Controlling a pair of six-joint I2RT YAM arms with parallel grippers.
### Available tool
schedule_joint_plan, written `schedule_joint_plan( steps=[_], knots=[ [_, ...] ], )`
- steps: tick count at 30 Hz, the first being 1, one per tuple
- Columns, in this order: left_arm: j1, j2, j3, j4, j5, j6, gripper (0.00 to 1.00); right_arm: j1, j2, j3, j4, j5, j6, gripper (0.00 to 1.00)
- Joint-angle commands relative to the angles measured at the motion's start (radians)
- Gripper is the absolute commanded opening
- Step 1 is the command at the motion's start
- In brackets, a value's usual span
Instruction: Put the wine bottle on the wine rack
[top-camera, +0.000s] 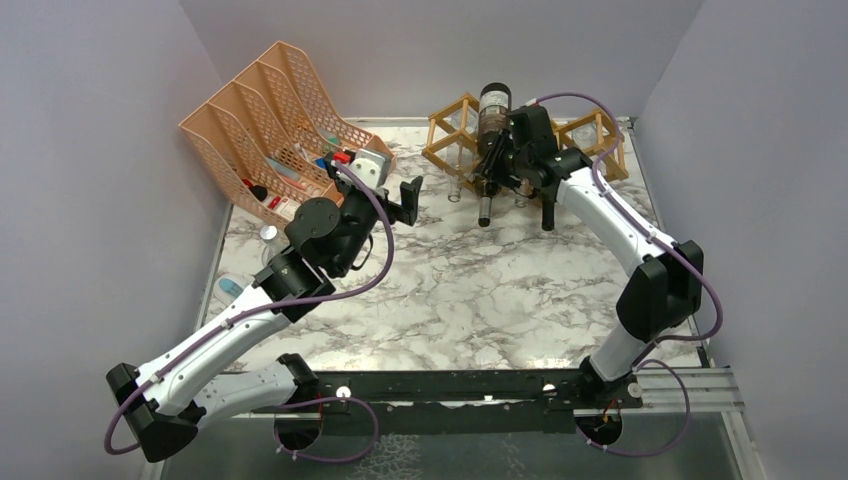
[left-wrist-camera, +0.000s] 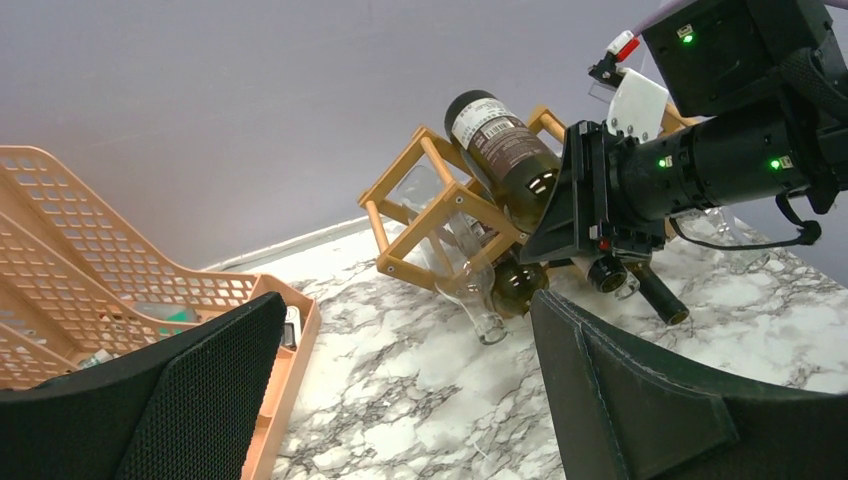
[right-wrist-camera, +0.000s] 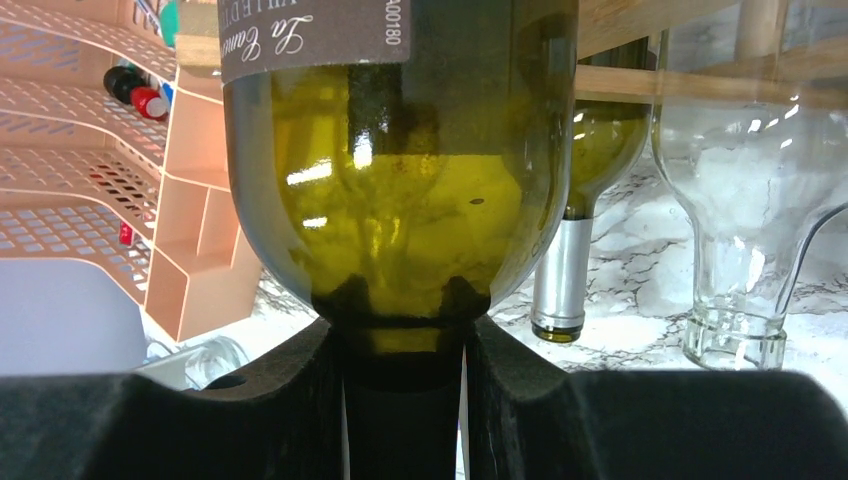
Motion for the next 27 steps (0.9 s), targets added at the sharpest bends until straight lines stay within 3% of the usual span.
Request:
schedule_joint_plan(
  steps=[1, 18, 24, 27],
  knots=[
    [0.002, -0.023, -0.015, 0.014, -0.019, 0.020, 0.99, -0.025, 0.020, 0.088, 0.049, -0.019, -0.003, 0.27],
    [0.002, -0.011, -0.010, 0.014, -0.046, 0.032, 0.99, -0.032, 0.022, 0.044, 0.045, -0.014, -0.042, 0.72],
    [0.002, -0.018, 0.004, 0.013, -0.066, 0.035, 0.99, -0.032, -0.089, -0.044, 0.090, 0.022, -0.056, 0.88],
    [0.002, -0.020, 0.019, 0.010, -0.067, 0.022, 0.99, -0.032, -0.176, -0.088, 0.123, 0.030, -0.094, 0.90]
  ],
)
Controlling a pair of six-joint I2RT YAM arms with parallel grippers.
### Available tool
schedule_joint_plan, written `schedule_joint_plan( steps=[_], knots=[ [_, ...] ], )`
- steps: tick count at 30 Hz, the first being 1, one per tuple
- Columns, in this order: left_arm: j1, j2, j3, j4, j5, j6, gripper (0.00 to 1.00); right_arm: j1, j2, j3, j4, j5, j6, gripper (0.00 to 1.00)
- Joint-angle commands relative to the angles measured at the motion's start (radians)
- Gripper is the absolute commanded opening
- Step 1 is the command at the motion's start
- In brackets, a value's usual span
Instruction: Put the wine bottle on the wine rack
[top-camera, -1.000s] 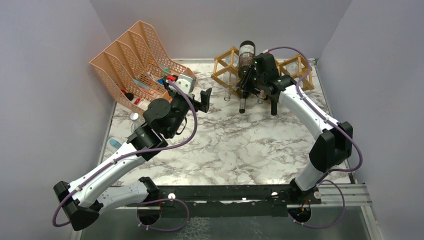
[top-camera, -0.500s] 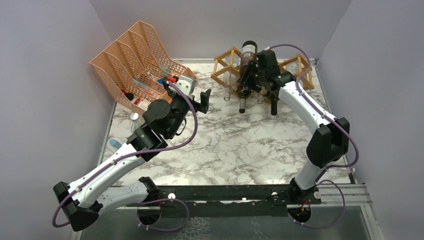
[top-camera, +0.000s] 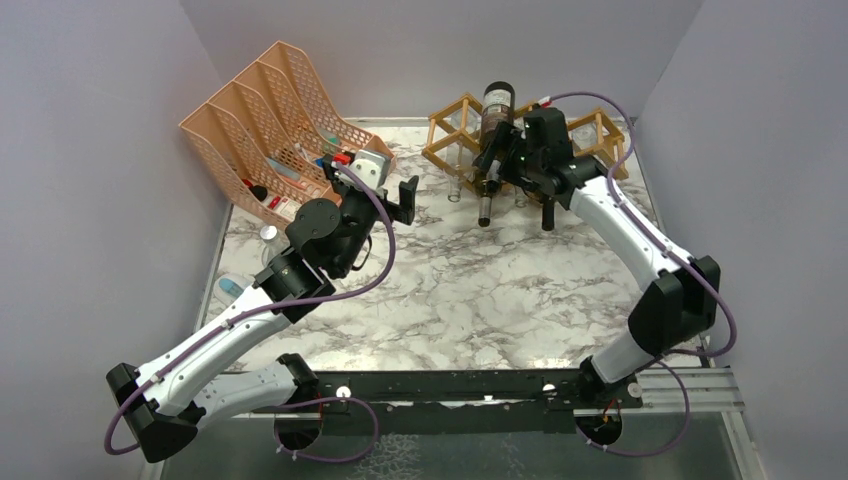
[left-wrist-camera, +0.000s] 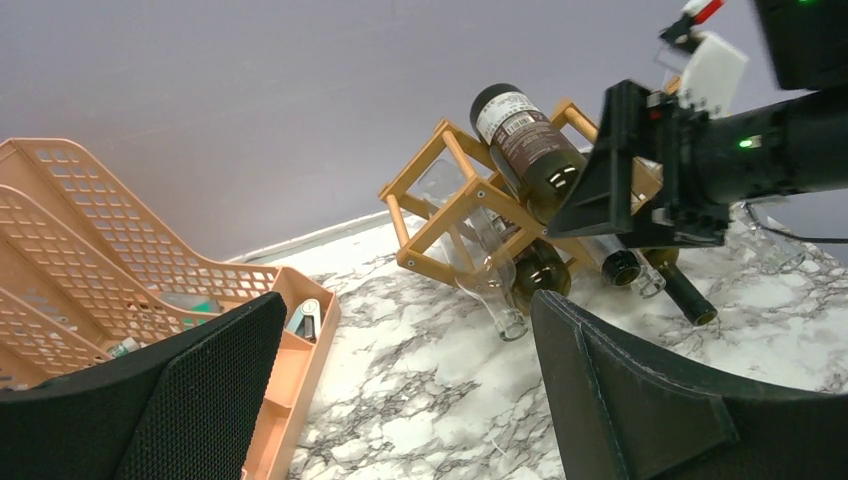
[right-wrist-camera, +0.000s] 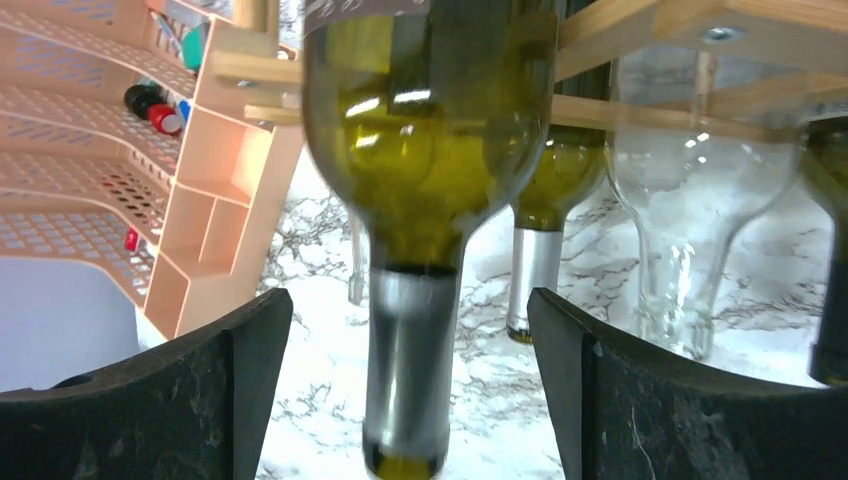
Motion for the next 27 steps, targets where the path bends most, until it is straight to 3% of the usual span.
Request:
schedule_joint_plan(
  steps=[1, 4, 8, 16, 27],
  knots=[
    [0.002, -0.014, 0.037, 0.008, -0.029, -0.008, 0.99, -0.003, -0.151, -0.051, 0.082, 0.034, -0.061, 0.90],
    [0.002, -0.015, 0.058, 0.005, -0.039, -0.017, 0.99, -0.003, -0.228, -0.080, 0.097, 0.005, -0.134, 0.88],
    [0.001, -0.021, 0.095, 0.002, -0.069, -0.036, 0.99, -0.001, -0.316, -0.139, 0.179, -0.148, -0.208, 0.82],
    [0.002, -0.065, 0.147, 0.005, -0.087, -0.093, 0.99, 0.101, -0.324, -0.202, 0.320, -0.473, -0.301, 0.76],
    [0.002, -0.160, 0.147, 0.038, -0.003, -0.079, 0.99, 0.487, -0.114, -0.206, 0.529, -0.370, -0.411, 0.80]
  ],
)
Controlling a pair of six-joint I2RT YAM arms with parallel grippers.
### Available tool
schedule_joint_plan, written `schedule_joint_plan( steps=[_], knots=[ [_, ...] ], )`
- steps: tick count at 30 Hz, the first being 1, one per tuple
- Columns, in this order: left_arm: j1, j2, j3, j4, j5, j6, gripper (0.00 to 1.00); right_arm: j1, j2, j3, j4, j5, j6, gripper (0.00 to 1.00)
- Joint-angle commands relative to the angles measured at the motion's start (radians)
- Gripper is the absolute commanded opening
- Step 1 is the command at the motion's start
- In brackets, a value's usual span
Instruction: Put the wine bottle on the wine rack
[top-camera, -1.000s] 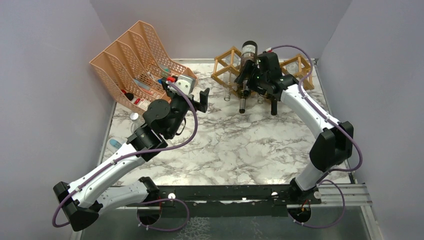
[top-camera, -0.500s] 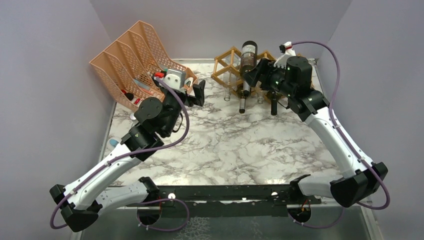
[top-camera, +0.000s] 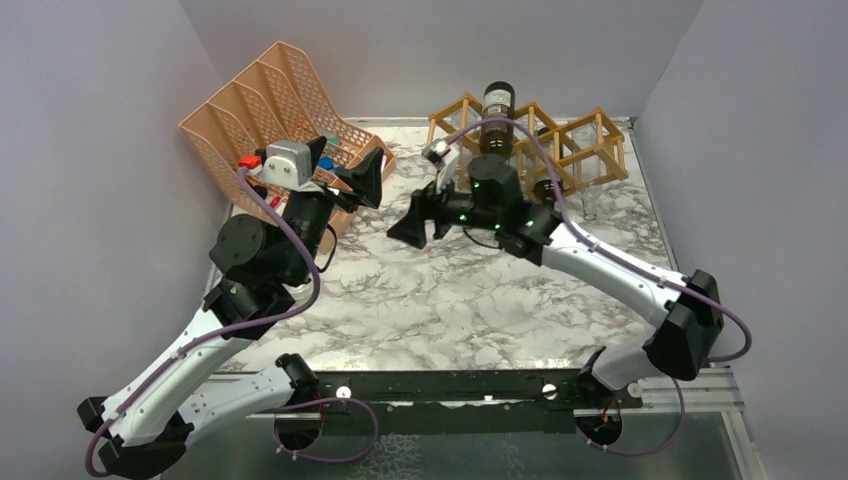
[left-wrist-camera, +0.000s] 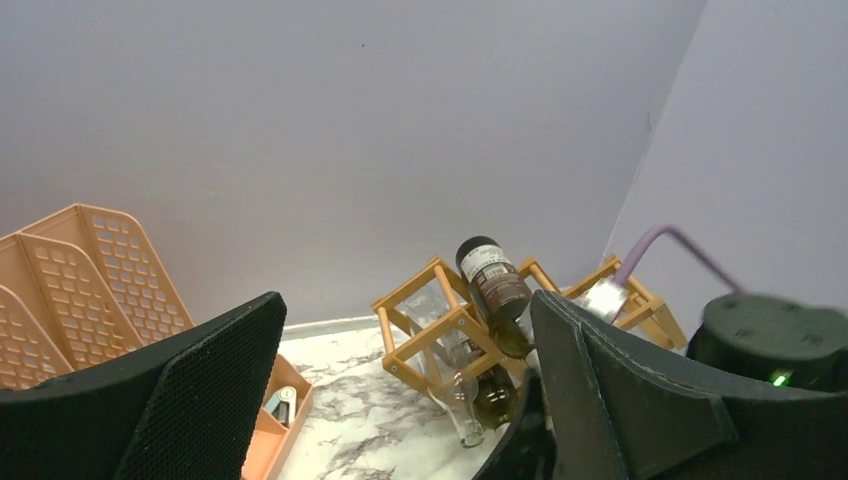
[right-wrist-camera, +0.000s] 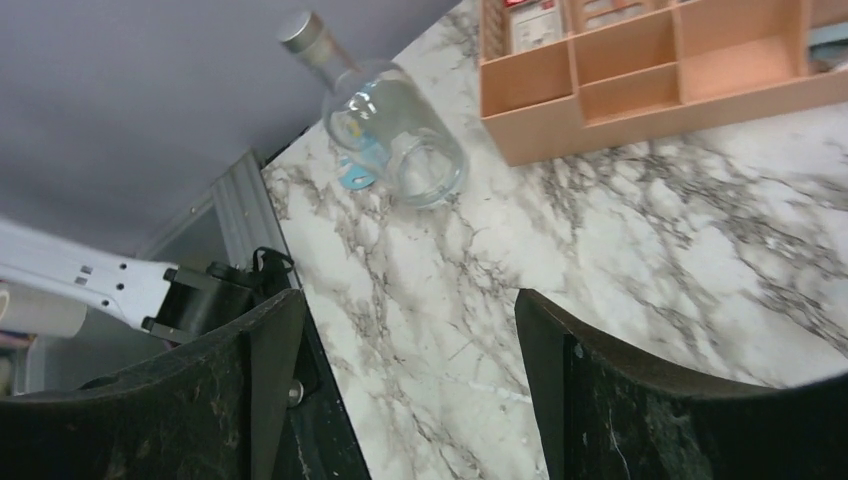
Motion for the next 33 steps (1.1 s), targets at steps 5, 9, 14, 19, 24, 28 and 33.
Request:
schedule_joint_plan(
  steps=[5, 9, 14, 19, 24, 28, 33],
  knots=[
    [0.002, -0.062, 0.024, 0.019, 0.031, 0.015, 0.99, 0.239, 0.218, 0.064, 0.263, 0.092, -0.115, 0.84],
    [0.002, -0.077, 0.035, 0.007, 0.009, 0.029, 0.99, 0.290, 0.350, 0.150, 0.364, 0.117, -0.121, 0.85],
    [0.002, -0.104, 0.039, 0.018, -0.033, 0.041, 0.99, 0.336, 0.532, 0.326, 0.408, 0.218, -0.130, 0.84],
    [0.002, -0.138, 0.015, 0.040, -0.064, 0.025, 0.99, 0.356, 0.686, 0.478, 0.431, 0.251, -0.126, 0.82],
    [0.002, -0.164, -0.012, 0.053, -0.110, 0.018, 0.99, 0.369, 0.794, 0.621, 0.413, 0.281, -0.145, 0.81],
    [0.002, -0.157, 0.006, 0.027, -0.111, 0.021, 0.99, 0.371, 0.873, 0.724, 0.403, 0.306, -0.142, 0.77],
    [0.002, -0.151, 0.012, 0.011, -0.119, 0.026, 0.99, 0.374, 0.950, 0.837, 0.360, 0.319, -0.168, 0.64]
  ],
)
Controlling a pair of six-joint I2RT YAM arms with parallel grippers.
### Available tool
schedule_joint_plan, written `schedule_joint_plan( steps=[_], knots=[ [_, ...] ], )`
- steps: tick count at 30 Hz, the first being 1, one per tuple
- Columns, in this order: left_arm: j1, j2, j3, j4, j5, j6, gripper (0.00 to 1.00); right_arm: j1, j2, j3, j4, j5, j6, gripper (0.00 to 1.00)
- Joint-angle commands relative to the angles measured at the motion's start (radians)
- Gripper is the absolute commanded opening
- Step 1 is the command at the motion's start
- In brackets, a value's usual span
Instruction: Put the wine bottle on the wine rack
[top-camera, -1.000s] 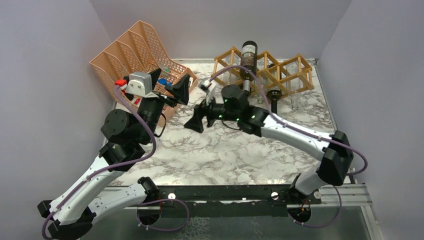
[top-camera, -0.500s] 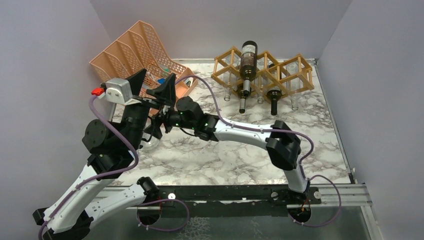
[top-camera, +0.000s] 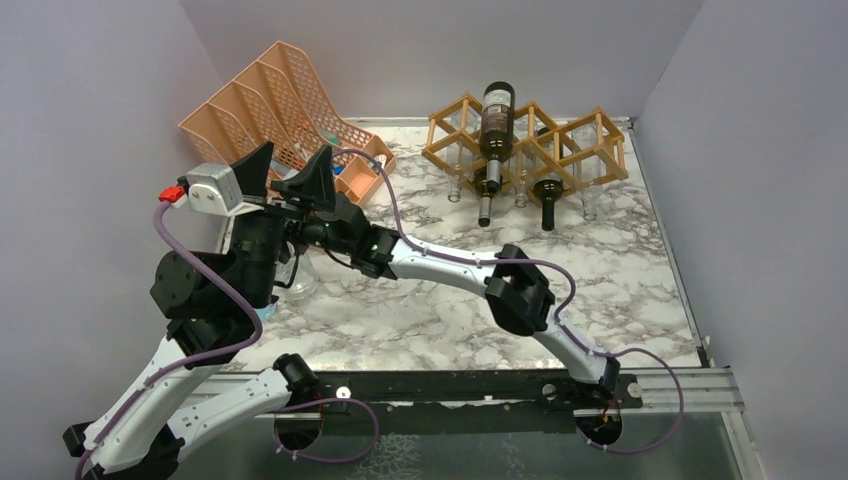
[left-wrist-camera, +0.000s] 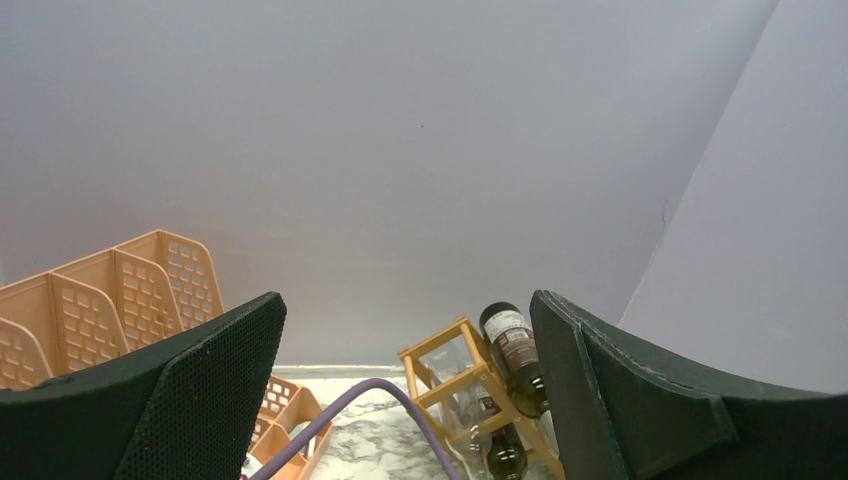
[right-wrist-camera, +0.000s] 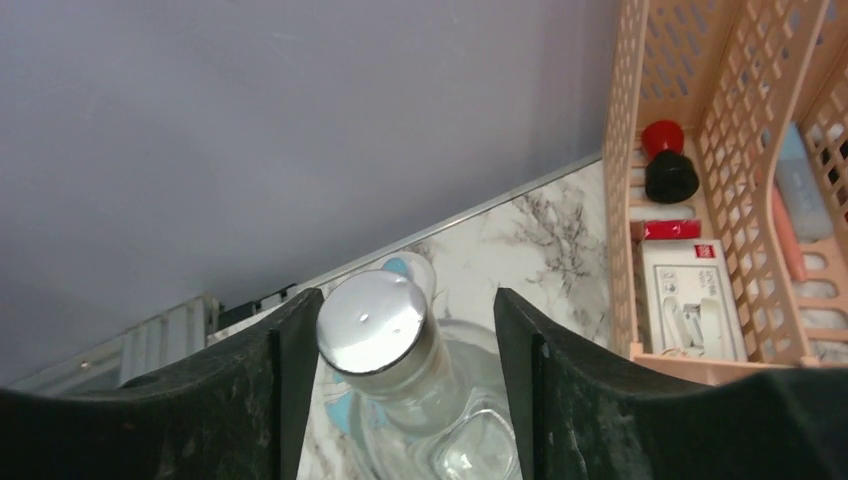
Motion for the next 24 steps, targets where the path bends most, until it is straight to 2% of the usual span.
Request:
schedule_joint_plan(
  steps=[1, 9, 15, 19, 24],
  knots=[
    [0.001, 0.005, 0.013, -0.014, -0.032, 0.001, 0.99, 0.010, 0.049, 0.078, -0.010, 0.045, -0.043, 0.60],
    [0.002, 0.016, 0.015, -0.019, -0.035, 0.004, 0.99, 0.015, -0.058, -0.115, 0.059, 0.081, -0.134, 0.21],
    [0.002, 0.041, 0.008, -0.004, -0.049, 0.039, 0.99, 0.016, -0.239, -0.419, 0.180, 0.135, -0.200, 0.03],
    [0.002, 0.080, 0.013, -0.008, -0.103, 0.063, 0.99, 0.015, -0.379, -0.645, 0.262, 0.167, -0.242, 0.01],
    [0.002, 0.146, 0.034, -0.053, -0.096, 0.050, 0.99, 0.015, -0.559, -0.910, 0.334, 0.209, -0.262, 0.01]
  ],
)
